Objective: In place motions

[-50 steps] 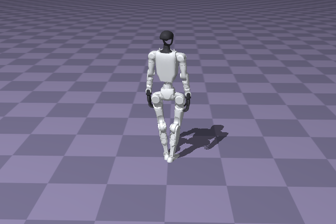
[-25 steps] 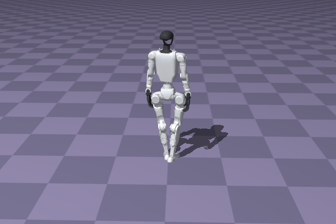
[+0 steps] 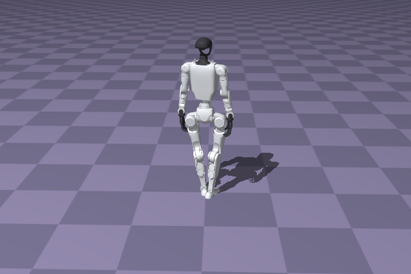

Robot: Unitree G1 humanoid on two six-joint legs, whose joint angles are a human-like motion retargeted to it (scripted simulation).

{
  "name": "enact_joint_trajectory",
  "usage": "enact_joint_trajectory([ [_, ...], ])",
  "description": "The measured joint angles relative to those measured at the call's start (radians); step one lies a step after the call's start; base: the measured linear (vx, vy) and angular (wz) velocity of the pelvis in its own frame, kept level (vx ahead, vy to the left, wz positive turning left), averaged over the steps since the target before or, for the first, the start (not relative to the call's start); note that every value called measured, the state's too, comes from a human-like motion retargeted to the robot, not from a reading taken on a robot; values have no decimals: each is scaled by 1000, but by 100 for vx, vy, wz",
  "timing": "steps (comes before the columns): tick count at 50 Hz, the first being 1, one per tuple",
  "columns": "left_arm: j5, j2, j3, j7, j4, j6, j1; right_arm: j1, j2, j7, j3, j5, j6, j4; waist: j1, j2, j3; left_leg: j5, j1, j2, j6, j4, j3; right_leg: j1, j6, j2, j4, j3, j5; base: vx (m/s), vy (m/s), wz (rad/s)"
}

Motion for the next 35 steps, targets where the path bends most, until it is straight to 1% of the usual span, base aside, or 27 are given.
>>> enact_joint_trajectory([
  [35, -5, -3, 0, 2, -3, 1, 1, 3, -1, 3, 6, 1, 0, -1, -6, 0, -1, -2, 1, 3, -1, -4, 2, -4, 2, 1, 0, 3, -1, 0, 0, 0],
])
